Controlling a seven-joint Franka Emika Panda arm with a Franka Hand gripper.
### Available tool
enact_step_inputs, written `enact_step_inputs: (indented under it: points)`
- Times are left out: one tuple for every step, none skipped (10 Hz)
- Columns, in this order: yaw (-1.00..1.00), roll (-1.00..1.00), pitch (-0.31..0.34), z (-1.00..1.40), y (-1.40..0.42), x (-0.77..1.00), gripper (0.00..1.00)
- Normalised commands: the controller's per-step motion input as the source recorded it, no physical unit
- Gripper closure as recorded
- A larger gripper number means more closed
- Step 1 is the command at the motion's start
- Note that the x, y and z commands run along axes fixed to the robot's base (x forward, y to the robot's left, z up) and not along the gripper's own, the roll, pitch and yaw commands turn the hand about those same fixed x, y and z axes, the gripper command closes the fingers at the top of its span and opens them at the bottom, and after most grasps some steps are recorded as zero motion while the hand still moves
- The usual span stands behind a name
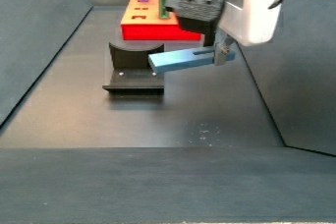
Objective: Pick up the double-square object. Move up. Rotate the double-square object. Place the double-square object on the fixture. Regrasp the double-square object. Move to above the board. Insert the double-square object.
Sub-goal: Rotate the double-square object.
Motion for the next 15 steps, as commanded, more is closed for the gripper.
enact_step_inputs:
  points:
    - [-1.00, 0.00, -0.001, -0.04, 0.02, 0.02, 1.00]
    - [-1.00, 0.00, -0.001, -0.04, 0.02, 0.01, 1.00]
    - [-1.00, 0.00, -0.001, -0.04, 0.02, 0.01, 1.00]
    - [-1.00, 0.00, -0.001, -0.04, 0.02, 0.01, 1.00]
    - [-1.00, 0.00, -0.001, -0.04, 0.02, 0.01, 1.00]
    - [-1.00, 0.00, -0.001, -0.04, 0.02, 0.01, 1.00]
    - [-1.00, 0.00, -0.001, -0.04, 0.02, 0.01, 1.00]
    - [-1.00, 0.00, -0.001, -0.04, 0.02, 0.01, 1.00]
    - [-1.00, 0.00, -0.001, -0.04, 0.02, 0.01, 1.00]
    - [-1.00, 0.00, -0.001, -0.04, 0.02, 0.01, 1.00]
    - [-1.00, 0.00, -0.001, -0.04, 0.02, 0.01, 1.00]
    - [-1.00, 0.00, -0.001, -0.04, 0.02, 0.01, 1.00]
    - [-1.00, 0.00, -0.001, -0.04, 0.02, 0.01, 1.00]
    - [-1.00, 0.00, -0.001, -0.04, 0.02, 0.01, 1.00]
    - [-1.00, 0.00, -0.001, -0.04, 0.02, 0.01, 1.00]
